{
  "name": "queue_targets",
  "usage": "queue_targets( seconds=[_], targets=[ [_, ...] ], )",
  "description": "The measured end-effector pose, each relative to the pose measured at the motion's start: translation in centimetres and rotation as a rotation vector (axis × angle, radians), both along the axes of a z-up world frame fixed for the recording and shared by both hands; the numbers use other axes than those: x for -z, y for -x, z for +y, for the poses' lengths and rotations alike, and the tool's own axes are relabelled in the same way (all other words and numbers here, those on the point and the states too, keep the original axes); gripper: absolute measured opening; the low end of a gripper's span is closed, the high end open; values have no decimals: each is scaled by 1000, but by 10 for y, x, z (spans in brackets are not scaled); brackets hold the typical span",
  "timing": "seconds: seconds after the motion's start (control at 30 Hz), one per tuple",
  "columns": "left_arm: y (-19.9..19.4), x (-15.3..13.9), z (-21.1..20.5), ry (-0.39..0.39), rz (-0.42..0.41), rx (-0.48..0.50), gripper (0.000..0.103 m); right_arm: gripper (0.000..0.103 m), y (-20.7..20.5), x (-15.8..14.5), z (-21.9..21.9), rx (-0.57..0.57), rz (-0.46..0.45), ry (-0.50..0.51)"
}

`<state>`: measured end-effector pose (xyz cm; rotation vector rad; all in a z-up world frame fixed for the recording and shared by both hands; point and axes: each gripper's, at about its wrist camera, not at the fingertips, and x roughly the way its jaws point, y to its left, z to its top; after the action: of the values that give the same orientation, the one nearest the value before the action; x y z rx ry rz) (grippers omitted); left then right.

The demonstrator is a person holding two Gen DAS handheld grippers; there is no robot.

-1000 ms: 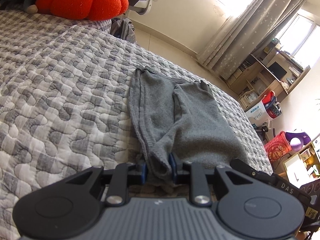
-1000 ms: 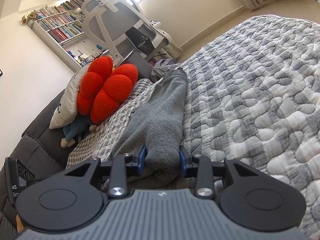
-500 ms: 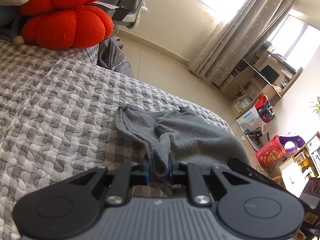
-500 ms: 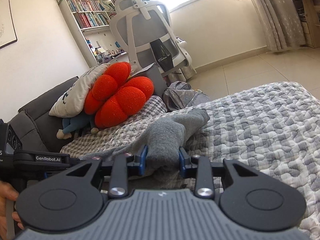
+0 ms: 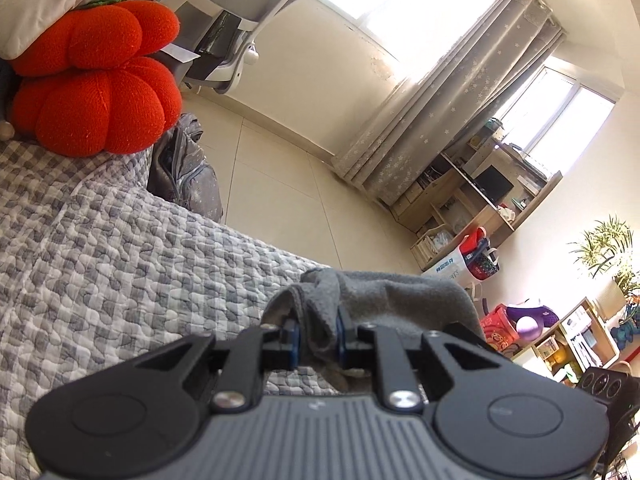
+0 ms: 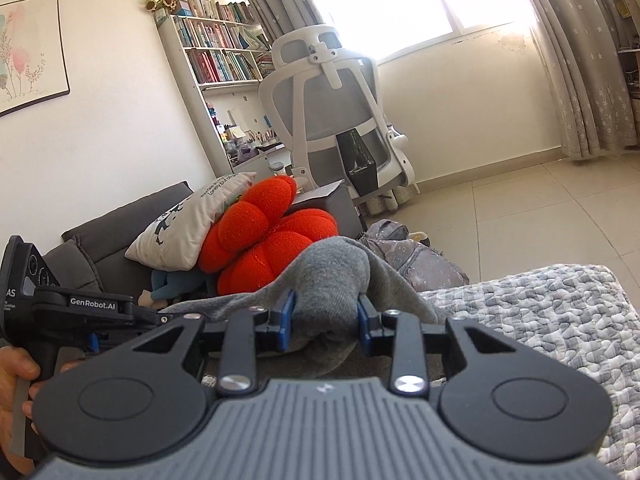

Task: Fold clothes
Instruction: 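Lift the shirt end with both grippers and roll it over the strip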

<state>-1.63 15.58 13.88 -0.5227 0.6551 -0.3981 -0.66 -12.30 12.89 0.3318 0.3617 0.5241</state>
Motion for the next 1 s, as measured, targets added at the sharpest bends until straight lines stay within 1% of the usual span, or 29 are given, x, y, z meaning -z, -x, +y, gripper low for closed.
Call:
queue_targets(
  seconds=[0.17, 0.37, 0.57, 0.7, 0.87, 1.0],
  targets=[
    [5, 1, -1, 19, -5, 13, 16, 34, 7, -4, -4, -5, -3, -3],
    [8, 7, 1, 51, 12, 19, 16, 34, 12, -7, -4, -4, 4, 12],
    [16, 14, 2, 77, 31, 27, 16, 34, 15, -6, -7, 2, 14, 5],
    [20, 18, 8, 95, 40, 19, 16, 34, 17, -11, 1, -3, 11, 29],
    [35, 17, 29, 128, 33, -10, 16, 34, 17, -20, 20, -36, 2, 54],
    [56, 12, 67, 150, 16, -73, 16, 34, 14, -30, 53, -103, -14, 69]
  ],
)
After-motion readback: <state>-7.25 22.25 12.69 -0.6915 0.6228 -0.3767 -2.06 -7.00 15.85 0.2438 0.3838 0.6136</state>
